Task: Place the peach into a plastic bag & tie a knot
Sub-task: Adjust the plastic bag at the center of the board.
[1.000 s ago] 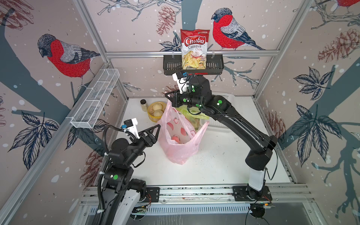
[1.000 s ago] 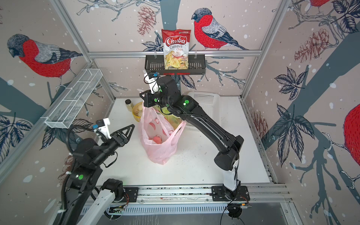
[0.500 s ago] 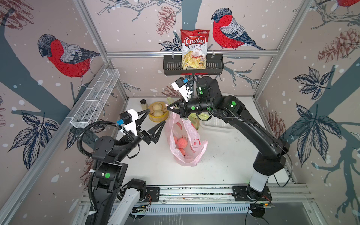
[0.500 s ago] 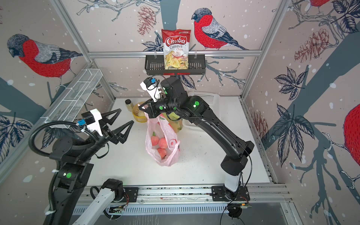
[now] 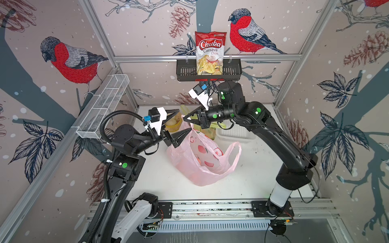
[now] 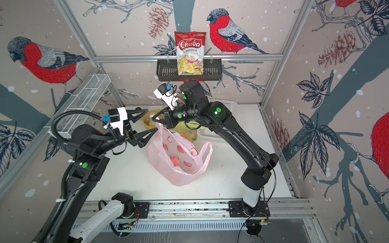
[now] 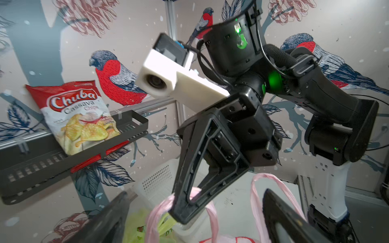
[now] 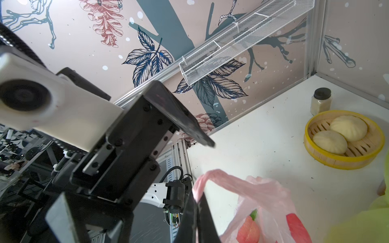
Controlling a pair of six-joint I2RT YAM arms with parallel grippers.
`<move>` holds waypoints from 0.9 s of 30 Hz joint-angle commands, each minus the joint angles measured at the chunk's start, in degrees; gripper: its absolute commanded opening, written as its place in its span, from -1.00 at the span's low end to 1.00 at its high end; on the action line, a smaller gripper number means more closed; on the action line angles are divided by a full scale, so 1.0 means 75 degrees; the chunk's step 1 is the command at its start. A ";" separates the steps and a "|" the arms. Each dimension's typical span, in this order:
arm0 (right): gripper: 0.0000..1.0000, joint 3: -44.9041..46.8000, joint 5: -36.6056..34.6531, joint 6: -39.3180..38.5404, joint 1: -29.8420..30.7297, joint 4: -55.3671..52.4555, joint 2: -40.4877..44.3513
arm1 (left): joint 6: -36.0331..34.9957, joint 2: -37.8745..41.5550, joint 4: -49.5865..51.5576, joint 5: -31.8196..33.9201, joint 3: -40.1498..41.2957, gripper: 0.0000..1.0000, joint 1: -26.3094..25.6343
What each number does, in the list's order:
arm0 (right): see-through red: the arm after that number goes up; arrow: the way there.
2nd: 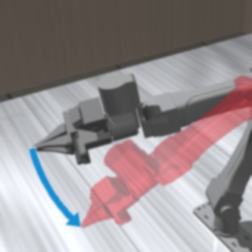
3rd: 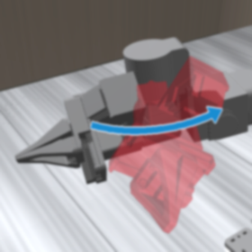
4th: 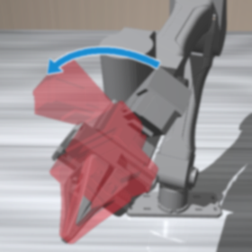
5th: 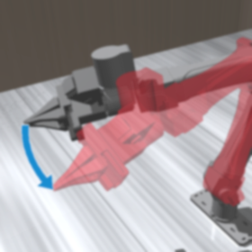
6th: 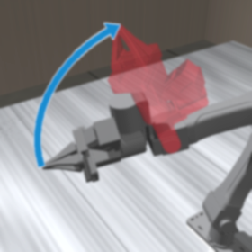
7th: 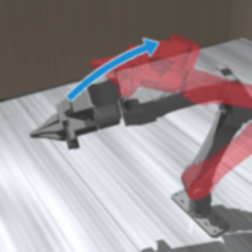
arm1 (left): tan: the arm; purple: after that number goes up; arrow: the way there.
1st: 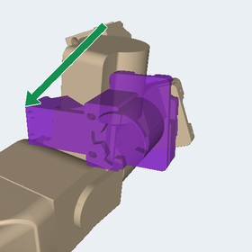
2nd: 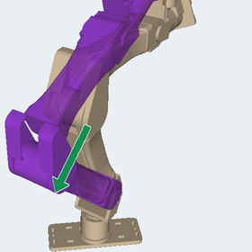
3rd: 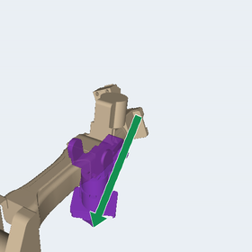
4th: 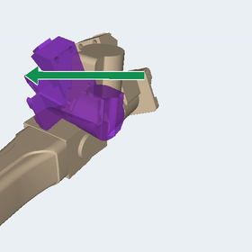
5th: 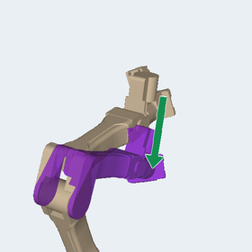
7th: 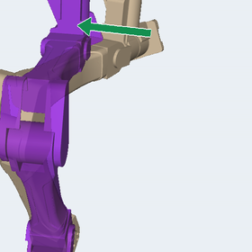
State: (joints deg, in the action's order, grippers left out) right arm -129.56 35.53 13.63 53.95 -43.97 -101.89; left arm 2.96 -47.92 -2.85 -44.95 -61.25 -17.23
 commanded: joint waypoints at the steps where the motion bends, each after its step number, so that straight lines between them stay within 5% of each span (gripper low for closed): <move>1: -1.00 0.0011 0.0599 -0.0041 -0.0064 0.0233 0.0013 | -0.0190 -0.0162 -0.0624 -0.0038 0.0165 0.92 -0.0301; 4: -1.00 0.0004 0.0636 -0.0002 -0.0113 0.0277 -0.0009 | -0.0242 -0.0435 -0.0712 0.0053 0.0312 0.82 -0.0602; 8: -1.00 0.0274 0.0589 0.0225 -0.0255 0.0544 0.0087 | -0.0302 -0.0624 -0.0602 0.0070 0.0499 0.28 -0.0943; 21: -1.00 0.1506 0.0503 0.0709 -0.0636 0.1515 0.0658 | 0.0323 -0.0335 -0.1664 0.0473 0.2026 -0.61 -0.1226; 24: -1.00 0.1614 0.0505 0.0645 -0.0664 0.1481 0.0711 | 0.0378 -0.0360 -0.1700 0.0443 0.2038 -1.00 -0.1229; 27: -0.48 0.1938 -0.0185 0.0606 -0.0842 0.1314 0.0981 | 0.0395 -0.0355 -0.1562 0.0662 0.2025 -1.00 -0.1228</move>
State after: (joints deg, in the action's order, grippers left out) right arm -116.33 38.65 18.37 48.47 -36.10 -96.27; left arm 5.65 -50.65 -12.56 -40.47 -46.11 -26.37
